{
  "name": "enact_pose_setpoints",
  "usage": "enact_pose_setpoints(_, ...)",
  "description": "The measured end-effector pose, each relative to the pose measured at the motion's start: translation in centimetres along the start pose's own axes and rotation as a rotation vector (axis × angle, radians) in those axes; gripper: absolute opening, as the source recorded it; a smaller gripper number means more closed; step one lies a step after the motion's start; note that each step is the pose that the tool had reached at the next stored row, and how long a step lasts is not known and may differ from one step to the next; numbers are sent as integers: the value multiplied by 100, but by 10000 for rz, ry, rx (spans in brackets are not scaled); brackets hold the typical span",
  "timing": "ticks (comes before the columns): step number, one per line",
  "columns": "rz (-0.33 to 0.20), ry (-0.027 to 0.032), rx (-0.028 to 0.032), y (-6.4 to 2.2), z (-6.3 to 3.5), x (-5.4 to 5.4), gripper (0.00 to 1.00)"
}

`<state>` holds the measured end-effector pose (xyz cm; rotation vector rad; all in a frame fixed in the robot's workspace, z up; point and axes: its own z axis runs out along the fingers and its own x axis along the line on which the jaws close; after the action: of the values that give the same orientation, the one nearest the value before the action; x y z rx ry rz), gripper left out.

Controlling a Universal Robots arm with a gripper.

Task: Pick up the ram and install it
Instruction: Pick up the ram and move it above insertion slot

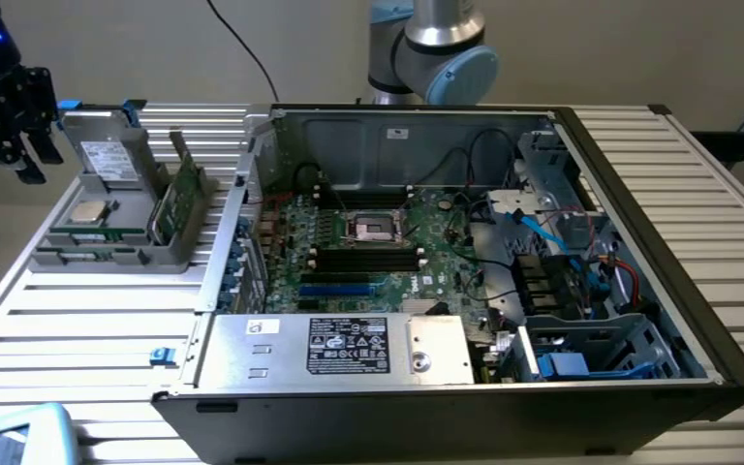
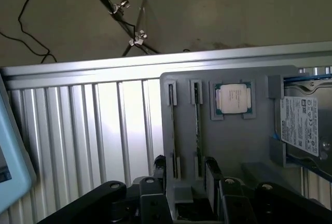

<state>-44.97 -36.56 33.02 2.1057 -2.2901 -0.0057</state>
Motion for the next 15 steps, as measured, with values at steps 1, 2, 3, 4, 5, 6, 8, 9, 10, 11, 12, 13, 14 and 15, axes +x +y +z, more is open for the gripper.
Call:
enact_pose_setpoints(1,-1,0,0,-1,8,0,43)
enact_pose_setpoints(2,0,0,0,-1,18,0,43)
enact_pose_setpoints(3,0,0,-1,-1,27,-1,43)
enact_pose_setpoints(4,0,0,1,-1,34,-1,43)
enact_pose_setpoints(5,0,0,0,-1,40,-1,43)
enact_pose_setpoints(6,0,0,1,-1,46,-1,43)
enact_pose_setpoints(8,0,1,0,-1,55,-1,43)
enact_pose_setpoints(9,0,1,-1,-1,55,-1,43)
enact_pose_setpoints(10,0,1,-1,-1,55,-1,43)
enact_pose_setpoints(11,0,0,1,-2,57,-1,43)
enact_pose_setpoints(12,0,0,1,-1,58,-1,43)
enact_pose_setpoints(13,0,0,1,-2,58,-1,43)
enact_pose_setpoints(14,0,0,2,-2,60,-1,43)
enact_pose_setpoints(15,0,0,2,-2,62,-1,43)
